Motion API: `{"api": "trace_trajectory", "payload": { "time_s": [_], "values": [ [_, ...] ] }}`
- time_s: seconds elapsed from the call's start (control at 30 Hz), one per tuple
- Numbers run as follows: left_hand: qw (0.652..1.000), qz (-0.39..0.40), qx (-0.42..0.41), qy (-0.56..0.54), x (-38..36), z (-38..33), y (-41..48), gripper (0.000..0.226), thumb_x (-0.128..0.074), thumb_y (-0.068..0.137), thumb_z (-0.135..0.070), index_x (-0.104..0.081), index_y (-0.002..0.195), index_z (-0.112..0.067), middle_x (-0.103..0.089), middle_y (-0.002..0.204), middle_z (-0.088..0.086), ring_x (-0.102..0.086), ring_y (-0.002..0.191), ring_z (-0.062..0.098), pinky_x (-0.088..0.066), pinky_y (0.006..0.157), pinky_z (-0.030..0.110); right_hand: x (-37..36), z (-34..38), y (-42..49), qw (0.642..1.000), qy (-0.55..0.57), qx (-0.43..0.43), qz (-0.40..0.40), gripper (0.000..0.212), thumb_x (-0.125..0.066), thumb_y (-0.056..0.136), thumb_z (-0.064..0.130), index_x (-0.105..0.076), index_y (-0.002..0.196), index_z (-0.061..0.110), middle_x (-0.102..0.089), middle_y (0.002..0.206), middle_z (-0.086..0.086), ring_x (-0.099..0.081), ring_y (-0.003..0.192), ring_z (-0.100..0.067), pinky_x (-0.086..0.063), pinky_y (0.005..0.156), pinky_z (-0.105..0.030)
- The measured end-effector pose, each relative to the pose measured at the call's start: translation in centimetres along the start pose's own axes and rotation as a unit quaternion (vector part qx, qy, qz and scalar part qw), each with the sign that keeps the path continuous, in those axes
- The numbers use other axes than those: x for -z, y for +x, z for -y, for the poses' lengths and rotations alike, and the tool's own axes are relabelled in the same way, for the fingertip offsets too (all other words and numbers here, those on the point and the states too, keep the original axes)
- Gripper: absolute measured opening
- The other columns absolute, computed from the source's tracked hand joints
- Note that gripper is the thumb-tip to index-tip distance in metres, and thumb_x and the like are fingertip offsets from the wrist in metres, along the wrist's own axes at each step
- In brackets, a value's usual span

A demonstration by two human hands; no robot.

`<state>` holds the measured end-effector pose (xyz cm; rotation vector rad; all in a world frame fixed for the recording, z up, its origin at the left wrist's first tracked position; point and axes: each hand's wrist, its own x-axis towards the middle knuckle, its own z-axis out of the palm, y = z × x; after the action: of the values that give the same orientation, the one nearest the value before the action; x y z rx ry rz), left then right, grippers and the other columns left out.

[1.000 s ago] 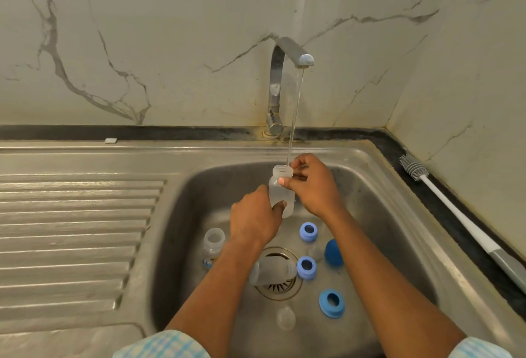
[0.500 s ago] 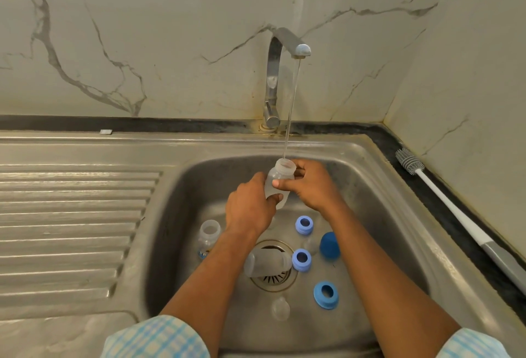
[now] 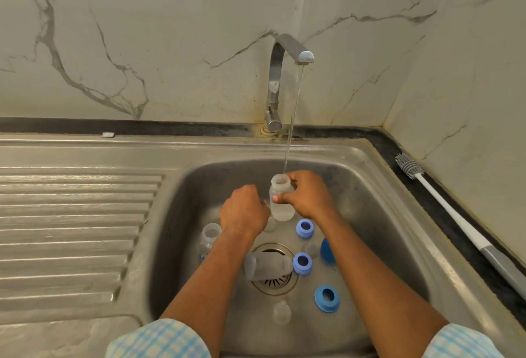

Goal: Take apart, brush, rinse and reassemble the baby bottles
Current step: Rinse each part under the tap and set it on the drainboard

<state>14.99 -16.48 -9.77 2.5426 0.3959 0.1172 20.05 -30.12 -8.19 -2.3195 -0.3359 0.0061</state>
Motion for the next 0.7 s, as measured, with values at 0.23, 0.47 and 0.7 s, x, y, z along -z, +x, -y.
{"api": "trace_trajectory", "payload": {
  "time_s": [0.23, 0.47, 0.7],
  "values": [
    [0.982, -0.125, -0.011, -0.142, 3.2, -1.2, 2.5, 0.027, -0.051, 0.102, -0.036, -0.073, 0.102, -0.021, -0.072, 0.090, 0.004, -0.066, 0.083, 0.025, -0.054, 0.079, 0.038, 0.1, 0.8, 0.2, 1.000, 0.001, 0.003, -0.008, 0.036, -0.085, 0.071, 0.029, -0.073, 0.103, 0.017, -0.075, 0.094, 0.000, -0.068, 0.086, -0.015, -0.055, 0.078, -0.034],
    [0.972, -0.131, -0.071, -0.181, 5.8, -5.6, 9.0, 0.030, -0.056, 0.101, -0.036, -0.071, 0.113, -0.013, -0.072, 0.104, 0.010, -0.066, 0.103, 0.031, -0.050, 0.083, 0.036, 0.3, 0.2, 0.5, 1.000, 0.024, -0.008, -0.006, 0.039, -0.086, 0.069, 0.027, -0.074, 0.105, 0.020, -0.075, 0.095, 0.001, -0.069, 0.088, -0.014, -0.055, 0.080, -0.034],
    [0.967, -0.169, -0.086, -0.171, 5.6, -6.7, 12.4, 0.023, -0.063, 0.096, -0.034, -0.079, 0.099, -0.017, -0.073, 0.085, 0.007, -0.068, 0.079, 0.027, -0.052, 0.067, 0.033, 0.4, -0.2, 0.7, 0.999, 0.051, -0.014, -0.012, 0.036, -0.085, 0.069, 0.026, -0.074, 0.103, 0.023, -0.075, 0.094, 0.004, -0.069, 0.088, -0.011, -0.056, 0.084, -0.037]
  ]
}}
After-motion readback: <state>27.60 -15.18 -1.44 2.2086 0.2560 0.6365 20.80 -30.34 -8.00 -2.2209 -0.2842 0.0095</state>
